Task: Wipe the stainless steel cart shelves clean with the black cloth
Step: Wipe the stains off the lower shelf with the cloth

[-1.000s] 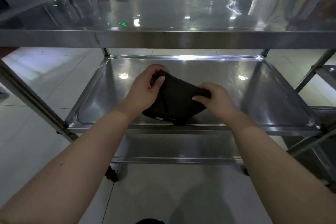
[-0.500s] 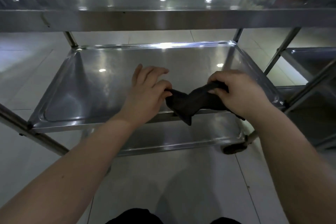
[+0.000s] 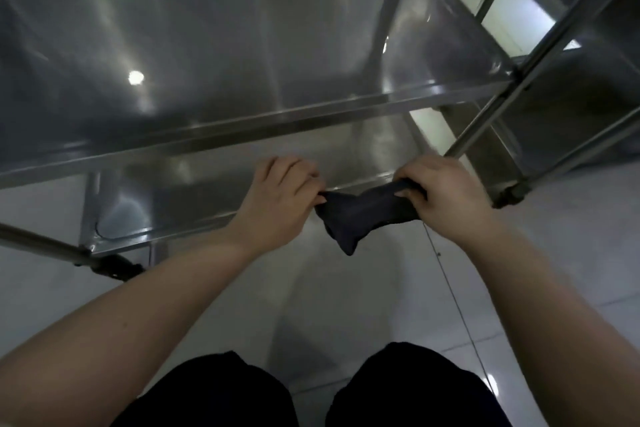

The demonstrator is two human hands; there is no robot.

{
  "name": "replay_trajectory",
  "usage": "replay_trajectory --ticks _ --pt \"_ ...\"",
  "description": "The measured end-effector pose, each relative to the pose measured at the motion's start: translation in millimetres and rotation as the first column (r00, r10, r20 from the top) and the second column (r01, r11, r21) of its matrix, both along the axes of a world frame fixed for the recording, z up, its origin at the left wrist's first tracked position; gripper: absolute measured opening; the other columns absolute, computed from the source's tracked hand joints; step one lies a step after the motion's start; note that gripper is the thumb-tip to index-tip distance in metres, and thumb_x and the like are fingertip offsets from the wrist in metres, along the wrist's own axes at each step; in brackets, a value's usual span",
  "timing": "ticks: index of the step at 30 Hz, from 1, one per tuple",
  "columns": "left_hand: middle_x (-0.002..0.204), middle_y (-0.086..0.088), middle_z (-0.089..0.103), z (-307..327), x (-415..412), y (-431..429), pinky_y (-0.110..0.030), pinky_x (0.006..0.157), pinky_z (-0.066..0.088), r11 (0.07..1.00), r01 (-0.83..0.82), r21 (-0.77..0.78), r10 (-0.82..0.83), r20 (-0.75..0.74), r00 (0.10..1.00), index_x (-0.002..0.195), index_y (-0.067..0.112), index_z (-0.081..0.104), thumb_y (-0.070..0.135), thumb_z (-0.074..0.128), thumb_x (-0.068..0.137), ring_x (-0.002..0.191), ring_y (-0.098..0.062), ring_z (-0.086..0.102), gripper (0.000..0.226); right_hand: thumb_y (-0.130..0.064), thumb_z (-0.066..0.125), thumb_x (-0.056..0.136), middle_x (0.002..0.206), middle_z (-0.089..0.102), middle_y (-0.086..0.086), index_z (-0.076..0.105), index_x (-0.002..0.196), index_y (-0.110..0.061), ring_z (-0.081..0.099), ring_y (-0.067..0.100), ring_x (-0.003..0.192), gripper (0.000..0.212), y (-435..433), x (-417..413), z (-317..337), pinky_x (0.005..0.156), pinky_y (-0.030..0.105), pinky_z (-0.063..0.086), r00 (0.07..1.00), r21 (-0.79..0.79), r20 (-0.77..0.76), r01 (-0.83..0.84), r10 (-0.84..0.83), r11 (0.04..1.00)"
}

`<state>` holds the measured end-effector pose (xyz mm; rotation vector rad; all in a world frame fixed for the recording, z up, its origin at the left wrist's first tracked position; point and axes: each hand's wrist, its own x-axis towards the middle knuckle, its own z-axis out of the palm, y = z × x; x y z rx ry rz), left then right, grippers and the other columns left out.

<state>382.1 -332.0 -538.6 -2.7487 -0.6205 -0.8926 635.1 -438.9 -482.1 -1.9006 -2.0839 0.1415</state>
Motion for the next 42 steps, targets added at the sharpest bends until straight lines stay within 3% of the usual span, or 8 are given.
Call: replay_trajectory --ticks 11,19,25,31,35,37,39,42 --pt "0.092 -0.005 0.062 -111 -3 0 -0.035 0.073 0.030 0.998 -0.066 -0.009 0.062 -0.224 0.973 0.091 0.013 0.065 0.018 0.067 0.088 0.082 -0.025 0.045 0.006 0.011 0.067 0.070 0.084 0.064 0.009 0.067 0.088 -0.006 0.053 0.035 0.079 0.024 0 -7 -122 0.070 0.046 0.043 0.994 -0.023 -0.080 0.072 -0.074 0.997" --pt "0.089 -0.014 0.062 -96 21 39 -0.041 0.074 0.035 0.953 -0.252 -0.170 0.211 -0.228 0.951 0.093 0.008 0.065 0.028 0.044 0.096 0.081 -0.034 0.058 0.029 -0.001 0.062 0.085 0.094 0.067 0.016 0.069 0.098 -0.002 0.057 0.040 0.091 0.015 57 15 -125 0.083 0.052 0.044 0.994 0.065 -0.052 0.101 -0.098 0.993" --pt "0.101 -0.012 0.060 -82 51 101 -0.042 0.074 0.041 0.899 -0.415 -0.138 0.405 -0.099 0.909 0.098 0.013 0.061 0.027 0.052 0.095 0.090 -0.035 0.054 0.017 -0.006 0.055 0.086 0.095 0.065 0.010 0.067 0.098 -0.009 0.054 0.033 0.092 0.017 128 33 -125 0.083 0.047 0.043 0.981 0.289 -0.042 0.191 -0.187 0.938" --pt "0.117 -0.012 0.054 -175 39 83 -0.043 0.090 0.029 0.883 -0.406 -0.235 0.253 -0.489 0.834 0.115 0.013 0.060 0.033 0.044 0.101 0.111 -0.032 0.044 0.029 -0.004 0.056 0.087 0.113 0.064 0.015 0.067 0.111 -0.005 0.055 0.038 0.106 0.026 119 21 -227 0.092 0.045 0.041 0.985 -0.100 0.006 0.174 -0.174 0.980" --pt "0.124 -0.010 0.054 -201 21 79 -0.043 0.099 0.031 0.823 -0.340 -0.455 0.301 -0.158 0.940 0.120 0.017 0.060 0.034 0.052 0.097 0.117 -0.031 0.043 0.030 -0.020 0.057 0.091 0.126 0.063 0.008 0.067 0.116 -0.008 0.049 0.032 0.127 0.030 98 9 -264 0.116 0.051 0.017 0.940 -0.007 -0.133 0.317 -0.315 0.948" --pt "0.135 -0.011 0.050 -202 16 92 -0.044 0.108 0.030 0.789 -0.341 -0.511 0.370 -0.047 0.928 0.129 0.014 0.054 0.030 0.048 0.098 0.129 -0.032 0.039 0.036 -0.031 0.051 0.093 0.131 0.060 0.009 0.066 0.120 -0.010 0.045 0.032 0.131 0.037 104 2 -262 0.116 0.054 0.013 0.934 0.051 -0.159 0.331 -0.320 0.942" --pt "0.151 -0.012 0.037 -204 18 113 -0.046 0.117 0.020 0.719 -0.452 -0.528 0.452 -0.139 0.881 0.142 0.015 0.044 0.025 0.044 0.100 0.142 -0.033 0.025 0.043 -0.033 0.049 0.095 0.140 0.053 0.013 0.061 0.129 -0.012 0.038 0.036 0.137 0.042 123 -9 -256 0.115 0.056 0.021 0.954 0.056 -0.155 0.266 -0.255 0.962" --pt "0.163 -0.007 0.012 -213 29 141 -0.049 0.120 0.002 0.648 -0.605 -0.463 0.473 -0.377 0.796 0.154 0.019 0.023 0.032 0.032 0.104 0.150 -0.027 0.002 0.053 -0.050 0.038 0.099 0.162 0.020 0.003 0.029 0.151 -0.033 0.005 0.037 0.149 0.056 168 -24 -255 0.118 0.059 0.001 0.972 -0.197 0.017 0.235 -0.236 0.952"
